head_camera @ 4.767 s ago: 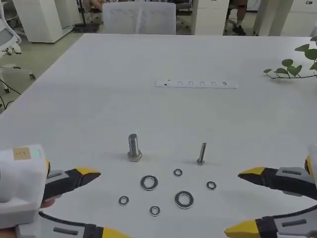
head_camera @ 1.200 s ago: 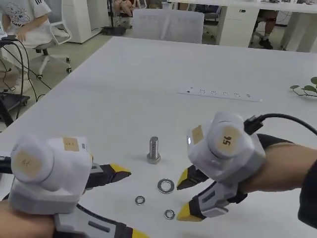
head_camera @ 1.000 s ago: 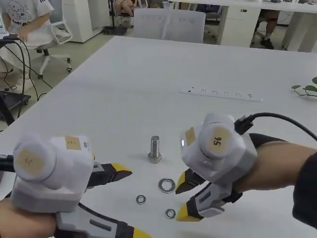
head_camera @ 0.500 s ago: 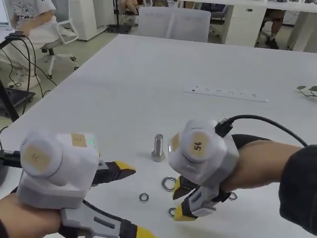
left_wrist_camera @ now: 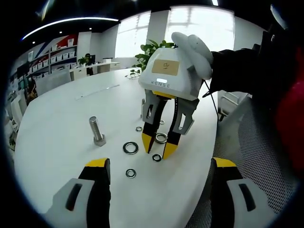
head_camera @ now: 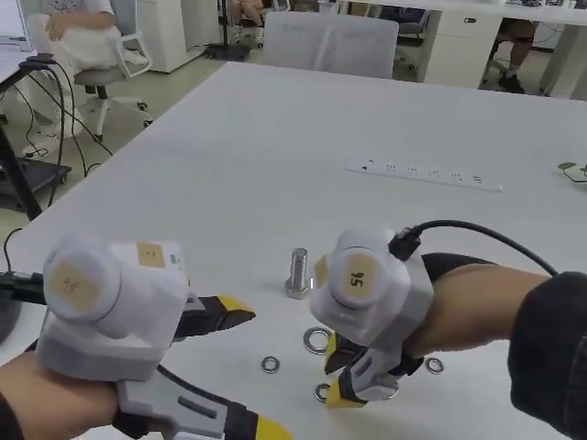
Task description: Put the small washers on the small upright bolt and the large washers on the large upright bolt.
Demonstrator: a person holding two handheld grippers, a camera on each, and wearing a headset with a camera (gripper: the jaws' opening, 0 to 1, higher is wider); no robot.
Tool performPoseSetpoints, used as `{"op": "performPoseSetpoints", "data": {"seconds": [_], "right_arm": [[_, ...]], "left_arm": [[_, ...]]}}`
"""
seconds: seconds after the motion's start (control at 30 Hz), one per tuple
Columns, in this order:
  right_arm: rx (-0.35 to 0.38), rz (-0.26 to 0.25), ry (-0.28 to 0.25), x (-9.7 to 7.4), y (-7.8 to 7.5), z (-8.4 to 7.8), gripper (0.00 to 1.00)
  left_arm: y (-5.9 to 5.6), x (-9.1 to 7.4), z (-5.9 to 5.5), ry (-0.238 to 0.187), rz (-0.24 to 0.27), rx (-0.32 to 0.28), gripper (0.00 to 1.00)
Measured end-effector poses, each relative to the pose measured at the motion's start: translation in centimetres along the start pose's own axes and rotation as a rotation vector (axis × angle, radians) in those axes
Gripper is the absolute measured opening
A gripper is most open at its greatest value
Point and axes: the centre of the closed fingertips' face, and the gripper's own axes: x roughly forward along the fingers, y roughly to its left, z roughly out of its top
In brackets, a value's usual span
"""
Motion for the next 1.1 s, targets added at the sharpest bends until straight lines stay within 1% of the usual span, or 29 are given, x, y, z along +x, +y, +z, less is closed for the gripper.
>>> {"op": "performPoseSetpoints", "data": {"seconds": [0.2,0.3,0.4,0.63,0.73,0.8,0.87,1.1], "right_arm": [[-0.015,-0.006,0.011,0.04,-0.10,0.05,0.20],[-0.038,-0.009,0.025,0.13,0.20,0.23,0.19],[-0.049,-0.008,0.024,0.26,0.44,0.53,0.17],[-0.047,-0.006,0.045,0.26,0.58,0.49,0.18],[-0.047,-0.003,0.046,0.27,0.56,0.48,0.18],[-0.057,-0.001,0.048,0.27,0.55,0.47,0.17],[-0.071,-0.004,0.056,0.27,0.51,0.46,0.14],[-0.071,-0.002,0.067,0.24,0.43,0.52,0.14]], "left_arm": [[0.08,-0.10,0.06,-0.006,0.002,-0.002,0.87],[0.06,-0.14,0.05,-0.008,0.001,-0.003,0.87],[0.05,-0.19,0.06,-0.010,0.000,-0.004,0.86],[-0.07,-0.35,0.03,-0.015,0.000,-0.006,0.86],[-0.09,-0.41,0.02,-0.017,0.001,-0.006,0.86],[-0.13,-0.42,0.06,-0.019,0.000,-0.006,0.86],[-0.13,-0.43,0.07,-0.019,0.001,-0.007,0.86],[-0.13,-0.48,0.10,-0.022,0.002,-0.006,0.86]]}}
